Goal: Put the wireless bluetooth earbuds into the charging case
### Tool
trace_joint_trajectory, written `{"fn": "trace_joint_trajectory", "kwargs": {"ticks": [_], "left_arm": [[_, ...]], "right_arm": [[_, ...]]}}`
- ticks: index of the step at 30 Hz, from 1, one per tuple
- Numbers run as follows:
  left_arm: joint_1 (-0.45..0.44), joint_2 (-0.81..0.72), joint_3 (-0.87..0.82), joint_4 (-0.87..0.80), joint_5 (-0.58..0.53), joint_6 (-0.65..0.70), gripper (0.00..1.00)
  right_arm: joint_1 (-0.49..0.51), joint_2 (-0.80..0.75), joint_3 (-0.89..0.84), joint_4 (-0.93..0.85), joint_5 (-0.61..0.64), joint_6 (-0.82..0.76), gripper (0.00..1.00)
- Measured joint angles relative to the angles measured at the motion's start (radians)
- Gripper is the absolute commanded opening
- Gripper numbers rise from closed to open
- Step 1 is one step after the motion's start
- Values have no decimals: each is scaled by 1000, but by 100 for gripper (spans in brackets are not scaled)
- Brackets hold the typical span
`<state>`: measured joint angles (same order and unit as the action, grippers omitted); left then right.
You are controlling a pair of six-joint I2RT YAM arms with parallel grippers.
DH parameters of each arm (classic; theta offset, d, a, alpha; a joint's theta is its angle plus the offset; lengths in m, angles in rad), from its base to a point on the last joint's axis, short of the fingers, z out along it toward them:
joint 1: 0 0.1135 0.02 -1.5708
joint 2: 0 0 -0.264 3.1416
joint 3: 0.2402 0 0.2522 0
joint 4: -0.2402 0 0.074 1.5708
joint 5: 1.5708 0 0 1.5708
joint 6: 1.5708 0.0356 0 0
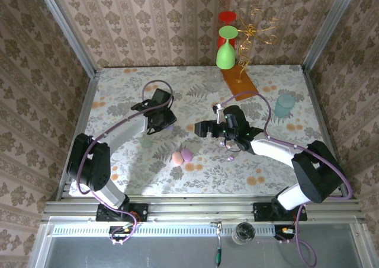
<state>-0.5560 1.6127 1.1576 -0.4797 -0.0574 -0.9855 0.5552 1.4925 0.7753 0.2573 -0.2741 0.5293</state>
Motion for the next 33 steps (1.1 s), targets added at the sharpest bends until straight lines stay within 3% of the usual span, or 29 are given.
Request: {"fn": "trace_joint_trajectory", "kwargs": {"ticks": [4, 17, 21, 27, 33], "left_arm": [[0, -3, -31, 116, 85, 200, 19], [-27, -177, -265, 476, 375, 1082, 15], [-47, -227, -347, 554, 432, 1281, 13], [-100, -231, -351, 564, 475, 1486, 10], [-130, -222, -351, 597, 509, 1564, 10]], "right_arm": [[-12, -2, 0, 8, -15, 18, 100], [-145, -78, -4, 5, -125, 134, 97], [-182, -78, -4, 0, -202, 168, 87], [-181, -72, 11, -51, -331, 165, 83], [-130, -44, 57, -111, -409, 111, 80]]}}
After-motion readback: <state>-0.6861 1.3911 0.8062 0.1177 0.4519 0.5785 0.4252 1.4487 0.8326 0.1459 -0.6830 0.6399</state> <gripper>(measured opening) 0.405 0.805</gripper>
